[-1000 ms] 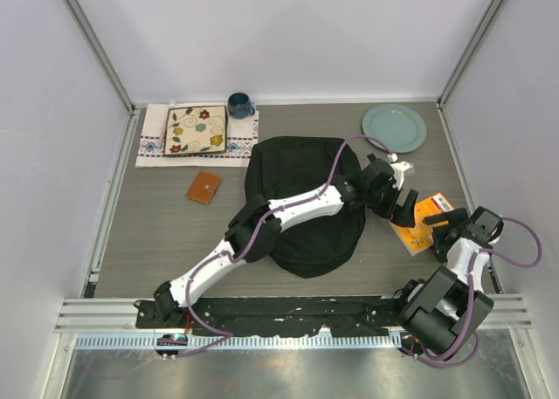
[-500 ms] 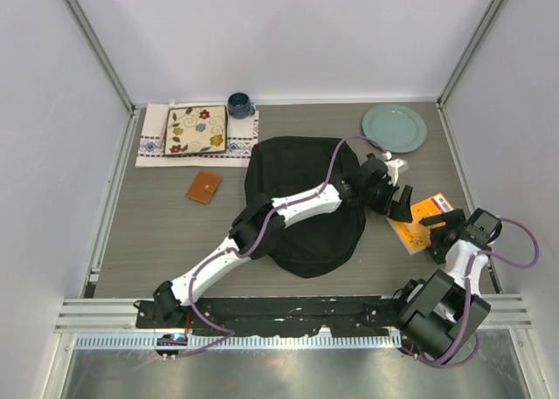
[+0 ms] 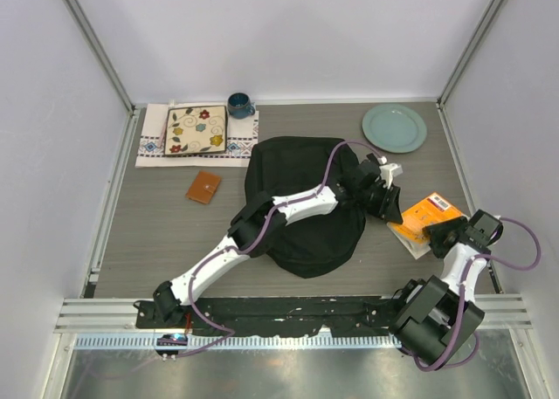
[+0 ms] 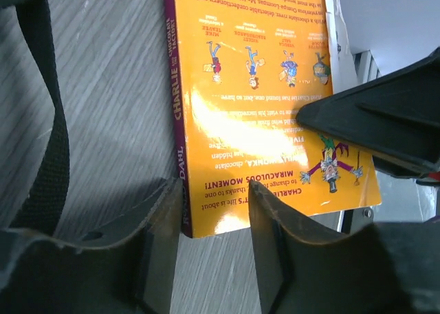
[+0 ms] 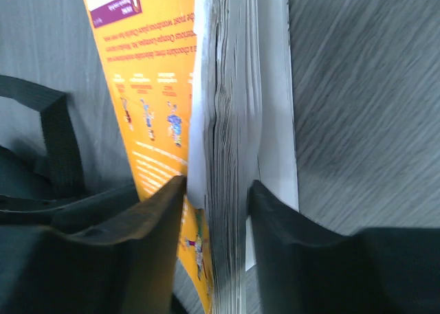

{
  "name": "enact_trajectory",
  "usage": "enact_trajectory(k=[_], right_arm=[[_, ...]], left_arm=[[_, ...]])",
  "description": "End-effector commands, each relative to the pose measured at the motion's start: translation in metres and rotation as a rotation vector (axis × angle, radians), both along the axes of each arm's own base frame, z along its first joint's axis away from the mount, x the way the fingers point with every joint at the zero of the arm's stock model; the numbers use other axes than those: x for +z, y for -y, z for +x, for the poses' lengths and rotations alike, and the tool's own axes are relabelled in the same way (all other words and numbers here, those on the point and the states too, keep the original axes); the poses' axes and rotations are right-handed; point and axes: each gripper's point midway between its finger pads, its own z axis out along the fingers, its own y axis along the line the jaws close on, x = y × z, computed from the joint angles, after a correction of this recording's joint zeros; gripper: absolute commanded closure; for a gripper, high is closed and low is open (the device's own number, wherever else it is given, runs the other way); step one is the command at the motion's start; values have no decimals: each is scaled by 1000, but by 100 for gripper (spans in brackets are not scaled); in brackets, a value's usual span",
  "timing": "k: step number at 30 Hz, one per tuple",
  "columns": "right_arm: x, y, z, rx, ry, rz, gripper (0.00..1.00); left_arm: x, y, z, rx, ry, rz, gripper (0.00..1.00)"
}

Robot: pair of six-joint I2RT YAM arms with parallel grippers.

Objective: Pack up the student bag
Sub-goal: Pick up the book from the center of the board.

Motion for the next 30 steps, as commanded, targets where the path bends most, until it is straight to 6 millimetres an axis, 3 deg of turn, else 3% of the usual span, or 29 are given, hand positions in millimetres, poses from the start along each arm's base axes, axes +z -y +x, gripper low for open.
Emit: enact_trajectory(k=[1, 4, 8, 12, 16, 17, 18, 19, 20, 21, 22, 25, 26, 28, 29, 30], right_arm=[[16, -14, 17, 59, 124, 41, 61], [17, -16, 18, 63, 133, 49, 73], [20, -13, 17, 56, 135, 33, 99], [29, -13, 18, 44, 152, 25, 99], [51, -11, 24, 33, 209, 16, 99], [56, -13, 26, 21, 227, 30, 99], [62, -17, 29, 25, 257, 53, 99], [67, -19, 30, 24, 280, 63, 99], [73, -21, 33, 12, 303, 84, 99], [79, -23, 35, 18, 329, 88, 99], [82, -27, 37, 31, 346, 113, 99], [94, -40, 44, 56, 421, 205, 99], [97, -43, 47, 63, 447, 226, 99], [109, -53, 54, 86, 544, 308, 99], [114, -57, 58, 97, 588, 336, 99], [137, -56, 66, 144, 709, 302, 99]], left_arm=[[16, -4, -42, -82, -72, 7, 57], [28, -4, -42, -84, -64, -5, 60], [35, -5, -42, -80, -56, -4, 64], [51, -8, -36, -57, -37, 0, 63], [92, -17, -22, -7, 40, -8, 33], [102, -22, -16, 7, 73, -6, 31], [105, -29, -12, 25, 80, 8, 28], [133, -35, -5, 62, 123, -20, 23], [142, -44, 6, 97, 138, -24, 20], [139, -52, 13, 130, 139, -18, 18], [173, -62, 17, 157, 165, -68, 15], [184, -92, 35, 228, 158, -94, 11], [211, -106, 41, 256, 181, -132, 10], [206, -123, 44, 281, 181, -120, 7], [221, -134, 46, 299, 201, -137, 7], [214, -141, 46, 309, 196, -118, 6]])
